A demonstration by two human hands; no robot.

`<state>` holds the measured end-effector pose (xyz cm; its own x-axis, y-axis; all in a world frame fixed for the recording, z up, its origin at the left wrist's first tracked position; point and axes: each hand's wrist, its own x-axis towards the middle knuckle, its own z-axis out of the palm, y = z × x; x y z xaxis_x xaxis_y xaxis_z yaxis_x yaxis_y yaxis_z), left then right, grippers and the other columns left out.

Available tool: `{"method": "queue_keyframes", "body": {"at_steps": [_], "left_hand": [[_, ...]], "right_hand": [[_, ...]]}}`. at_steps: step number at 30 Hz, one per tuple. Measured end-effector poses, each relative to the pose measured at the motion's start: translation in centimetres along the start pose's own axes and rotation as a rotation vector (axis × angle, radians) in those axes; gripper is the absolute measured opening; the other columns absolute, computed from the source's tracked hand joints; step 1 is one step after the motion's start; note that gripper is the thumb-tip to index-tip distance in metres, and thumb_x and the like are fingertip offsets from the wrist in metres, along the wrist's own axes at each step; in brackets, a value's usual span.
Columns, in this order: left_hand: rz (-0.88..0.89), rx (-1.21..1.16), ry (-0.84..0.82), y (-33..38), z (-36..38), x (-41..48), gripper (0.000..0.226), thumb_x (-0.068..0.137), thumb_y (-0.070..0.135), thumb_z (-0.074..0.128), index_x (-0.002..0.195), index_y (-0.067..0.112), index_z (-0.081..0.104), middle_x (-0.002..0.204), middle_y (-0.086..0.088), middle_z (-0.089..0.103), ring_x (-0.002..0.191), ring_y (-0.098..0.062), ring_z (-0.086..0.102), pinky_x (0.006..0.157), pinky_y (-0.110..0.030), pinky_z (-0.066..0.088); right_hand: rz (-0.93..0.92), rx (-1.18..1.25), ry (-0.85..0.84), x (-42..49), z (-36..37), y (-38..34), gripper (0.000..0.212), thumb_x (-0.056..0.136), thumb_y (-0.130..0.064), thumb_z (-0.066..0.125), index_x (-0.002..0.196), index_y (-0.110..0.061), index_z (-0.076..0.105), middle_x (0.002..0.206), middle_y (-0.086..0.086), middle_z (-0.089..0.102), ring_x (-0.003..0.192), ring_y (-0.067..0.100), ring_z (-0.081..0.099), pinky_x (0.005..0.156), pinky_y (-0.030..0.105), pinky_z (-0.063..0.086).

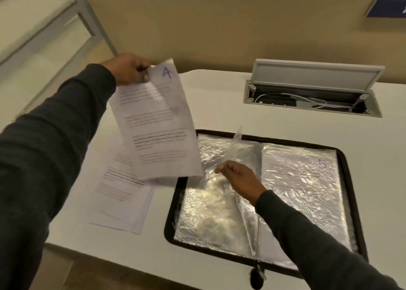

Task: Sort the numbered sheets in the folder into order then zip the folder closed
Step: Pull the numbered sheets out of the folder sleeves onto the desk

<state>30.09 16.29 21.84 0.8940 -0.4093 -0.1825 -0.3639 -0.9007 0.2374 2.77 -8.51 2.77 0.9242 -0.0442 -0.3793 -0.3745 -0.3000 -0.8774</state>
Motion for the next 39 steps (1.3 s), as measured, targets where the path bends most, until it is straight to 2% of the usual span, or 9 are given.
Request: {"method": "queue_keyframes", "body": {"at_steps": [3, 7, 12, 15, 19, 23, 27, 33, 39], "left_hand": [[-0.005, 0.140, -0.152, -2.2, 2.8, -0.7, 0.019, 0.095, 0.011, 0.059, 0.110, 0.003, 0.066, 0.110, -0.017, 0.064, 0.102, -0.033, 0.057, 0.088, -0.036, 0.040], [-0.043, 0.231, -0.321, -4.9, 7.7, -0.9, 0.029, 0.096, 0.011, 0.056, 0.125, 0.005, 0.061, 0.131, -0.016, 0.056, 0.119, -0.033, 0.051, 0.100, -0.034, 0.037], [-0.084, 0.342, -0.457, -7.4, 12.7, -1.2, 0.034, 0.099, 0.015, 0.049, 0.132, 0.014, 0.057, 0.143, -0.008, 0.049, 0.129, -0.029, 0.047, 0.106, -0.036, 0.034], [-0.111, 0.392, -0.479, -8.5, 14.9, -1.0, 0.036, 0.101, 0.018, 0.043, 0.135, 0.022, 0.054, 0.146, -0.002, 0.045, 0.134, -0.026, 0.042, 0.115, -0.045, 0.021], [-0.154, 0.405, -0.450, -9.8, 17.3, -0.6, 0.041, 0.099, 0.013, 0.036, 0.132, 0.029, 0.054, 0.143, 0.000, 0.049, 0.133, -0.026, 0.042, 0.117, -0.051, 0.011], [-0.139, 0.456, -0.315, -10.1, 18.8, -0.5, 0.041, 0.095, 0.014, 0.038, 0.129, 0.031, 0.051, 0.134, -0.004, 0.048, 0.126, -0.026, 0.042, 0.110, -0.046, 0.023], [-0.091, 0.431, -0.197, -7.9, 19.0, 0.0, 0.040, 0.094, 0.022, 0.049, 0.133, 0.027, 0.047, 0.133, -0.007, 0.044, 0.124, -0.028, 0.041, 0.105, -0.043, 0.028], [0.094, 0.240, -0.131, 0.9, 20.2, 0.6, 0.043, 0.095, 0.037, 0.057, 0.134, 0.023, 0.049, 0.136, -0.007, 0.044, 0.126, -0.029, 0.042, 0.105, -0.042, 0.031], [0.324, 0.063, -0.130, 13.0, 23.4, -0.8, 0.042, 0.094, 0.037, 0.058, 0.132, 0.022, 0.053, 0.130, -0.006, 0.049, 0.120, -0.026, 0.046, 0.103, -0.043, 0.037]], "right_hand": [[0.005, -0.110, -0.069, 0.8, 2.6, 0.4, 0.029, 0.098, -0.056, 0.051, 0.110, -0.033, 0.066, 0.122, -0.011, 0.066, 0.110, 0.013, 0.061, 0.090, 0.028, 0.045], [-0.060, -0.431, -0.118, 1.2, 4.7, 1.1, 0.051, 0.093, -0.067, 0.045, 0.124, -0.031, 0.062, 0.136, -0.001, 0.058, 0.130, 0.025, 0.049, 0.108, 0.051, 0.038], [-0.085, -0.490, -0.111, 0.8, 5.3, 1.7, 0.048, 0.097, -0.056, 0.052, 0.134, -0.026, 0.060, 0.156, 0.004, 0.042, 0.150, 0.025, 0.027, 0.116, 0.052, 0.029], [-0.101, -0.496, -0.045, 0.3, 4.9, 2.3, 0.050, 0.096, -0.057, 0.054, 0.136, -0.027, 0.058, 0.159, 0.007, 0.039, 0.150, 0.027, 0.028, 0.117, 0.050, 0.030], [-0.119, -0.494, 0.079, -0.9, 3.5, 3.4, 0.049, 0.094, -0.047, 0.064, 0.136, -0.023, 0.059, 0.154, 0.006, 0.046, 0.147, 0.022, 0.034, 0.118, 0.040, 0.030], [-0.031, -0.486, 0.247, -2.6, 0.5, 5.0, 0.051, 0.093, -0.046, 0.065, 0.137, -0.024, 0.055, 0.149, 0.007, 0.050, 0.138, 0.028, 0.046, 0.113, 0.047, 0.039], [0.095, -0.510, 0.475, -4.4, -4.0, 7.7, 0.056, 0.090, -0.036, 0.072, 0.138, -0.012, 0.055, 0.143, 0.014, 0.054, 0.132, 0.033, 0.048, 0.113, 0.050, 0.038], [0.432, -0.572, 0.659, -7.3, -10.3, 11.9, 0.072, 0.086, -0.041, 0.074, 0.144, -0.007, 0.047, 0.143, 0.025, 0.049, 0.133, 0.043, 0.043, 0.111, 0.053, 0.039], [0.599, -0.546, 0.685, -9.0, -13.1, 13.0, 0.065, 0.089, -0.046, 0.068, 0.138, -0.009, 0.048, 0.136, 0.022, 0.047, 0.125, 0.043, 0.046, 0.100, 0.050, 0.044]]}}
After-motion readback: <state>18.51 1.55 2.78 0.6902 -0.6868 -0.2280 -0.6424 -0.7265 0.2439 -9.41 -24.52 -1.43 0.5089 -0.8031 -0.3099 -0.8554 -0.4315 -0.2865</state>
